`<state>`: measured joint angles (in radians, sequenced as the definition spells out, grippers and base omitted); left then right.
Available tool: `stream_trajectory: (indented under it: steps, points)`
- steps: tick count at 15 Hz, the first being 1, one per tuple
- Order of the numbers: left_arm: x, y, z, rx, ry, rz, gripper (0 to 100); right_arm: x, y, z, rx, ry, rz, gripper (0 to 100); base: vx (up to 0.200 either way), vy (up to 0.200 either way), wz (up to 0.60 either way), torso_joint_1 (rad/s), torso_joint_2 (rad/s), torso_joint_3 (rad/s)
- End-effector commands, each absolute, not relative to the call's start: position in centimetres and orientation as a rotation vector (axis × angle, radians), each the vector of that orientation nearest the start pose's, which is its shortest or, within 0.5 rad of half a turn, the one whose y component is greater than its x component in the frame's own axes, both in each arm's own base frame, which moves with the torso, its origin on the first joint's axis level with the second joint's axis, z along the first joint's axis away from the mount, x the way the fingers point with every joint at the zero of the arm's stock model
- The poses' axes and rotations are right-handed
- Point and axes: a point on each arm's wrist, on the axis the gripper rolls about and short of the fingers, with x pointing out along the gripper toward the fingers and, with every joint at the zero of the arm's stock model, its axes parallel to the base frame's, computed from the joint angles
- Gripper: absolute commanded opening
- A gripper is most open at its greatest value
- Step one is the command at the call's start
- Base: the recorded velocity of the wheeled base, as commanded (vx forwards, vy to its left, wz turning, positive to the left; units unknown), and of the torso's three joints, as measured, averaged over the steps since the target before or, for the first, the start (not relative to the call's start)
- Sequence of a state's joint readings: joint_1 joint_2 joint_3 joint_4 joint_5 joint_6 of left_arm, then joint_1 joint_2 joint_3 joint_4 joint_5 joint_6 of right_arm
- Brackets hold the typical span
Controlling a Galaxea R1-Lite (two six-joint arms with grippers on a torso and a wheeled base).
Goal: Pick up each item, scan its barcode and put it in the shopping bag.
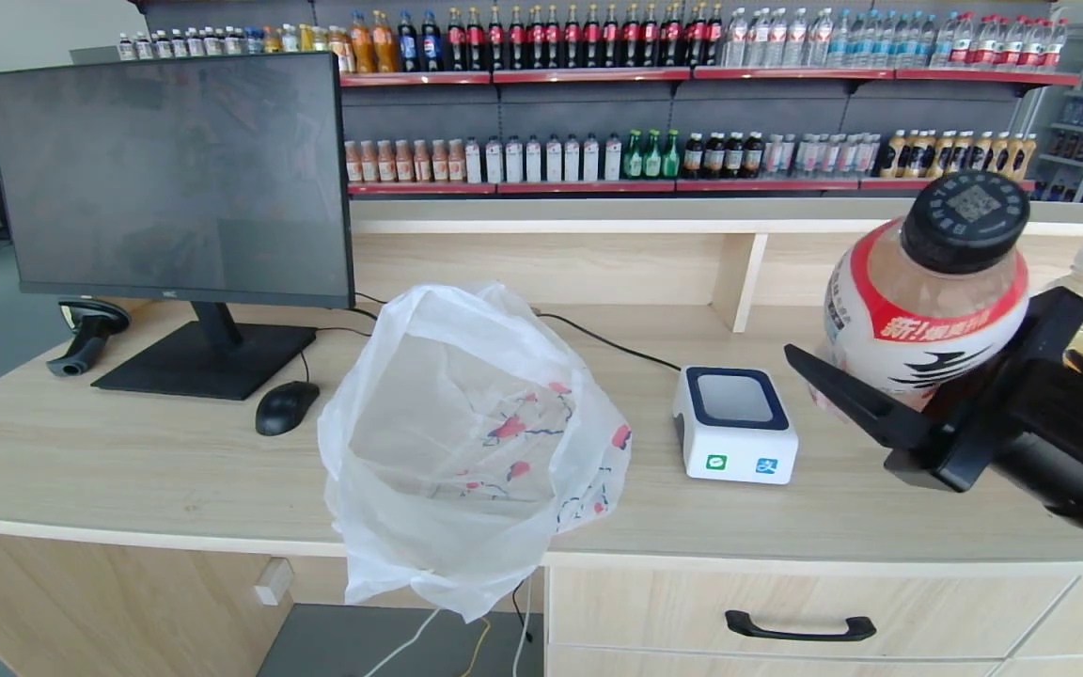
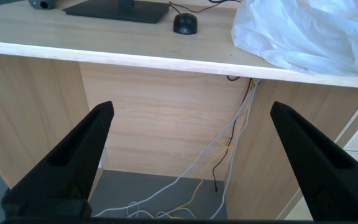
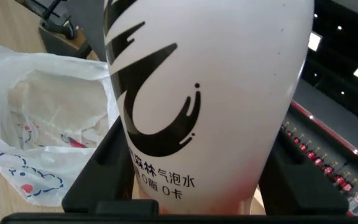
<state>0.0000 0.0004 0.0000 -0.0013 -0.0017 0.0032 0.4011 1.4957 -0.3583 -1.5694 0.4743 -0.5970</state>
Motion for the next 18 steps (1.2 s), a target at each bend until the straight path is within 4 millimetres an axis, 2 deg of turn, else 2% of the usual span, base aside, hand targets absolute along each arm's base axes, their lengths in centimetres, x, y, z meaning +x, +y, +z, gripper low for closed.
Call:
stream_trajectory:
  steps: [1,4,6,8,10,15,18]
  points:
    - [-2.3,0.0,7.6,0.003,-0.002,0.0,100,17.6,9.0,21.7,-0.468,-0.664,0.686,0,0.0,0.0,0.0,0.0,0.0,0.0]
    - [-2.3,0.0,7.6,0.003,-0.002,-0.002,100,16.0,8.1,21.3,-0.26,-0.565,0.678,0,0.0,0.0,0.0,0.0,0.0,0.0]
    - [-2.3,0.0,7.6,0.003,-0.002,-0.002,100,15.8,7.9,21.6,-0.15,-0.536,0.638,0,0.0,0.0,0.0,0.0,0.0,0.0]
    - [-2.3,0.0,7.6,0.003,-0.002,-0.002,100,15.9,7.7,21.1,-0.05,-0.473,0.572,0,0.0,0.0,0.0,0.0,0.0,0.0]
    - [-2.3,0.0,7.6,0.003,-0.002,-0.002,100,15.4,7.5,19.7,-0.01,-0.394,0.56,0,0.0,0.0,0.0,0.0,0.0,0.0]
    - [-2.3,0.0,7.6,0.003,-0.002,-0.002,100,15.9,8.0,19.1,0.021,-0.351,0.573,0,0.0,0.0,0.0,0.0,0.0,0.0]
    - [-2.3,0.0,7.6,0.003,-0.002,0.0,100,17.2,8.3,19.1,0.02,-0.341,0.488,0,0.0,0.0,0.0,0.0,0.0,0.0]
